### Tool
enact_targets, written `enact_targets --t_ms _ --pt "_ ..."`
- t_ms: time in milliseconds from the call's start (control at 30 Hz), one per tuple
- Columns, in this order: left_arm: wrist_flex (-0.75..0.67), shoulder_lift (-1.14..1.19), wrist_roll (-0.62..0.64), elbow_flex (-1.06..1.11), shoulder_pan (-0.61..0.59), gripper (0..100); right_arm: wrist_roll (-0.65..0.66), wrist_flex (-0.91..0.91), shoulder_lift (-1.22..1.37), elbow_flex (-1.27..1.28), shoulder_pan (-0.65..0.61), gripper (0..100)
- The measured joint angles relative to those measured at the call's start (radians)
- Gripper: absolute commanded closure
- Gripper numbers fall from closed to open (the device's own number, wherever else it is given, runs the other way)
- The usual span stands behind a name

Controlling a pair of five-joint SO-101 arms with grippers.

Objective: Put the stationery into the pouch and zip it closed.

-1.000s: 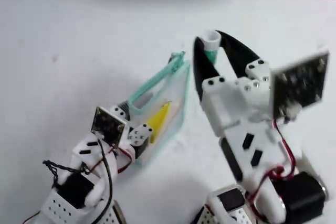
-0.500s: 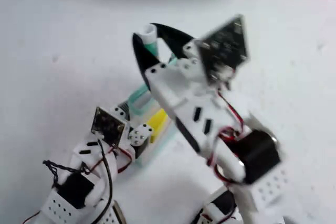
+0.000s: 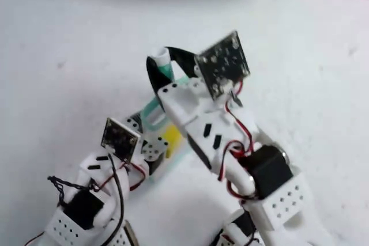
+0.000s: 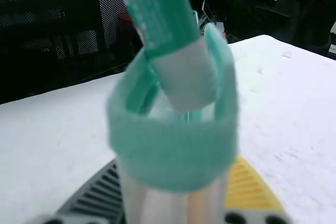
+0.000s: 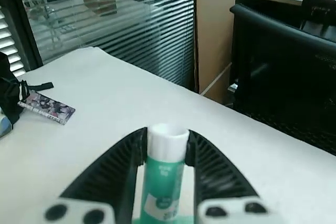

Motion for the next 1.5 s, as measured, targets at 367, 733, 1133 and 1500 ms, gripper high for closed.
enact_targets --t_ms 367,733,1133,1500 --pt "0.0 0.0 -0.002 0.0 0.0 82 0.005 0.061 -0.255 0.221 -0.003 97.8" --pt "0.0 0.0 -0.002 0.0 0.0 82 0.051 0.04 -0.302 0.281 -0.003 74.8" --pt "0.0 0.0 -0.002 0.0 -0.006 82 0.011 0.15 -0.264 -0.005 0.0 75.1" --pt "0.0 0.0 -0.005 0.0 -0.002 92 -0.262 0.546 0.269 -0.48 0.084 72.9"
